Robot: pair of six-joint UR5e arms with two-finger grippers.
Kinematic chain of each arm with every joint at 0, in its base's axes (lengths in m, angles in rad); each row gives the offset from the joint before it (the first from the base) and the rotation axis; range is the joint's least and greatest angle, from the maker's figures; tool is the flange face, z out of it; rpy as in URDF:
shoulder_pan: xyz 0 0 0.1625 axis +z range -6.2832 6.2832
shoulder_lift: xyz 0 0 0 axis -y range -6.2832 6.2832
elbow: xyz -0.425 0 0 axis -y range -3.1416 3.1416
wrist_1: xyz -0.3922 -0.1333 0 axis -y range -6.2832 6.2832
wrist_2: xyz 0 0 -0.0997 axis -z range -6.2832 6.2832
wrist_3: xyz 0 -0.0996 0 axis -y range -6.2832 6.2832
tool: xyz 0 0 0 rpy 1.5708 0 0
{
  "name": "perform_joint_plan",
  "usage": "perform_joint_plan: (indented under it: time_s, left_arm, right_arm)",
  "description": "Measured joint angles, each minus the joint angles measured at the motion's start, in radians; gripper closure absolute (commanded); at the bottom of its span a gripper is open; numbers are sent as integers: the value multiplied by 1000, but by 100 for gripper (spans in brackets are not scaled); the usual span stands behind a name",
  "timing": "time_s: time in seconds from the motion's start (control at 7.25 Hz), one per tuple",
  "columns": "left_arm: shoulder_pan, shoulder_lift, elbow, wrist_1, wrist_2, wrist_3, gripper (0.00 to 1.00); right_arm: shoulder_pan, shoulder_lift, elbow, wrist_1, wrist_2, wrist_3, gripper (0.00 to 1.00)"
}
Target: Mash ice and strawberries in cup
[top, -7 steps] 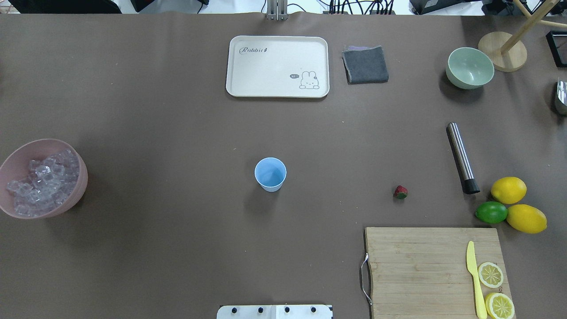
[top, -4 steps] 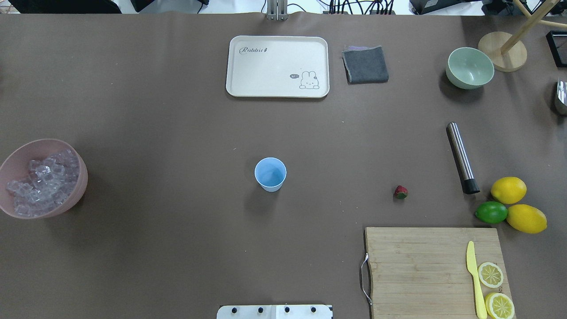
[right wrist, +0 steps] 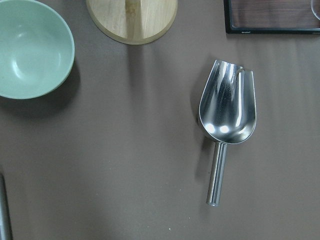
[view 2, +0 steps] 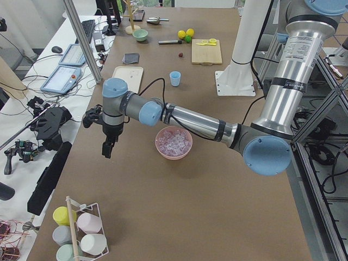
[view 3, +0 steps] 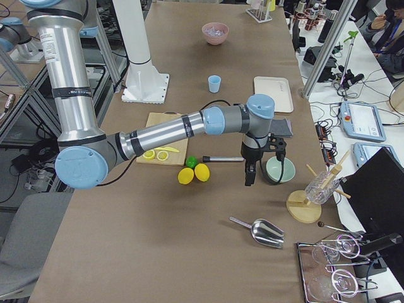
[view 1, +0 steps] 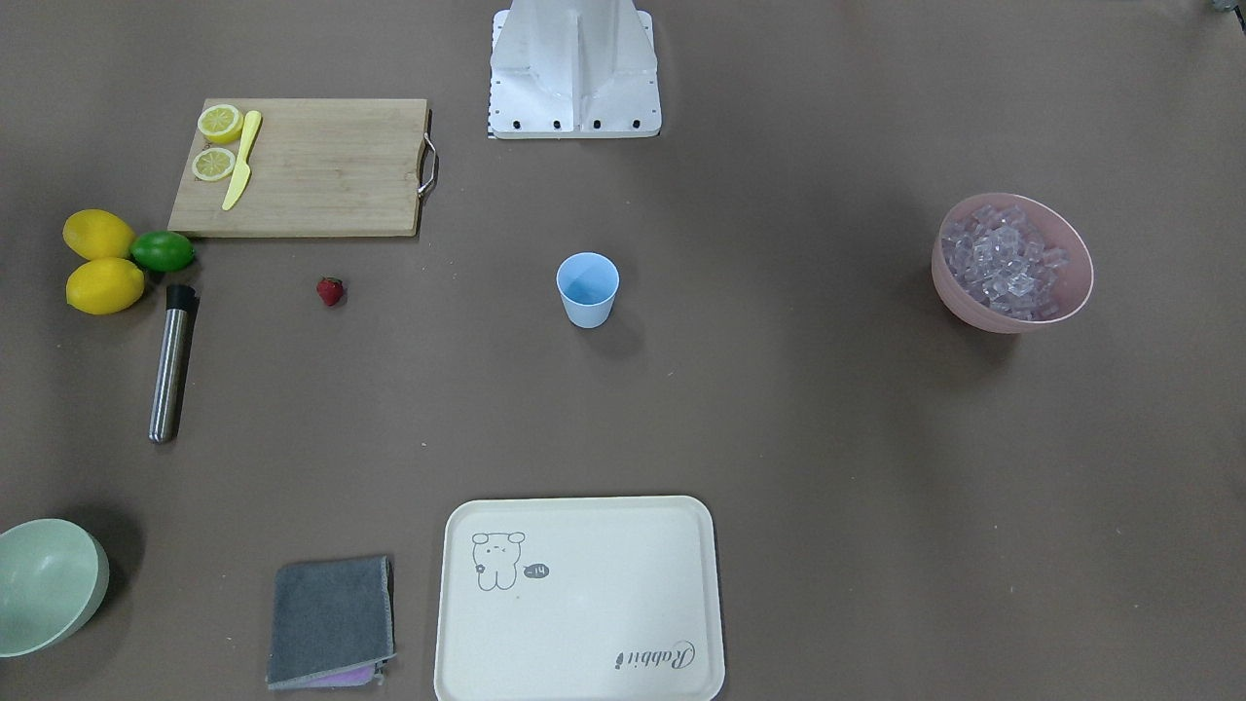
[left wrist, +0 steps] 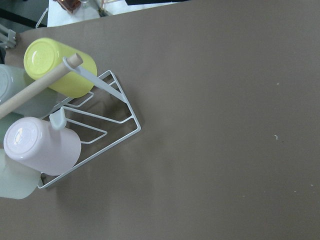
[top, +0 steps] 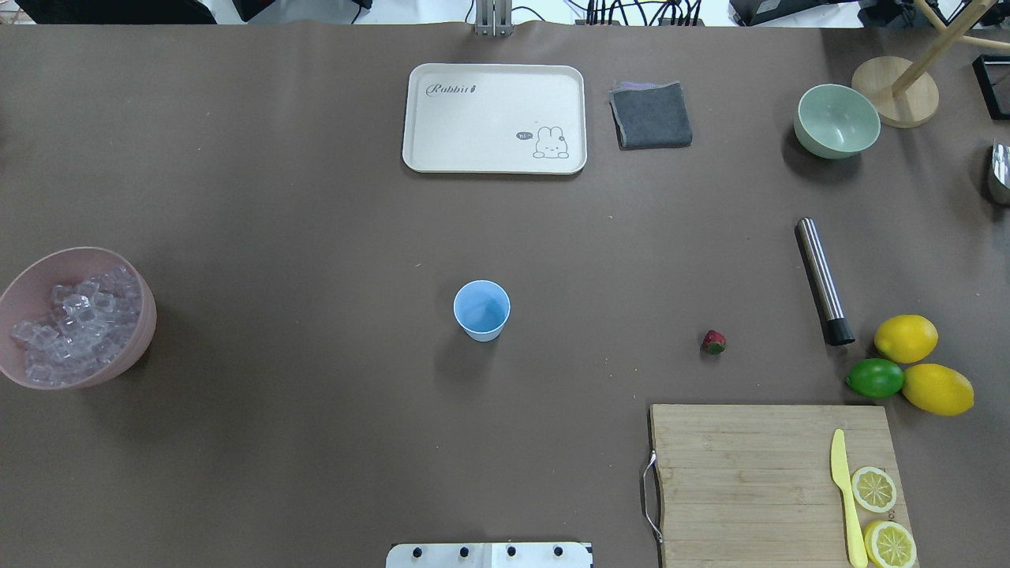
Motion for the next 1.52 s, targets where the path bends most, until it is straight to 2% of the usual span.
perform_joint_plan:
  time_s: [0.41, 0.83, 1.24, 1.52]
  left_arm:
    - [58, -3, -65, -11, -78, 7, 2]
    - [217, -2, -97, -124, -83, 20, 2]
    - [304, 26, -97, -183, -96, 197, 3]
    - [310, 93, -97, -190, -200, 325, 3]
  right_arm:
    - [4, -32, 19, 0, 0, 5, 0]
    - [9, -52, 24, 0, -1, 32, 0]
    - [9, -50, 28, 1, 1, 101, 0]
    - [9, -51, 47, 5, 4, 141, 0]
